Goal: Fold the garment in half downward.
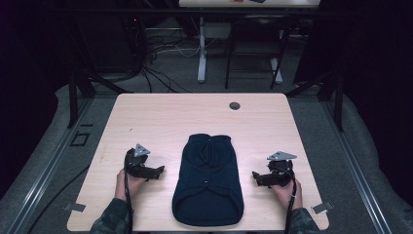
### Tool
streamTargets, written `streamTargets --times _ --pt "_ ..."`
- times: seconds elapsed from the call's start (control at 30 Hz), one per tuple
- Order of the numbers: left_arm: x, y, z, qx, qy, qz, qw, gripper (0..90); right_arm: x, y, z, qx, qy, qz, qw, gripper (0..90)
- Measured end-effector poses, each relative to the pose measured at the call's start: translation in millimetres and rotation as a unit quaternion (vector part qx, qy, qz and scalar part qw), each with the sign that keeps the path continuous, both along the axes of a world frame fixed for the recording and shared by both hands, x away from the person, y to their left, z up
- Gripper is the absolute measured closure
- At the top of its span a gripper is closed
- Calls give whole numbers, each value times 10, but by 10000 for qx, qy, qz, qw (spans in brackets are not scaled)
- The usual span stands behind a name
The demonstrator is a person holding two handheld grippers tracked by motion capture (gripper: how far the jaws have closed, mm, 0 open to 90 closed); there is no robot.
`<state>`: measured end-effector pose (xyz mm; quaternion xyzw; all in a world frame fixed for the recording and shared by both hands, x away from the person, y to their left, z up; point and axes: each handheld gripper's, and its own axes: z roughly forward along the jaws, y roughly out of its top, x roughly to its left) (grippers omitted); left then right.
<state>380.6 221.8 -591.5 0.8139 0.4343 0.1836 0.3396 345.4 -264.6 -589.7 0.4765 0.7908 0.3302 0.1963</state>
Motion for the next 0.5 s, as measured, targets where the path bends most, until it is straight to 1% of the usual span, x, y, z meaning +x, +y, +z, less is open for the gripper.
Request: streamTargets --times 0.5 --pt "0 -2 0 -5 -7 2 10000 5 0 6 -2 12 -8 -21 10000 0"
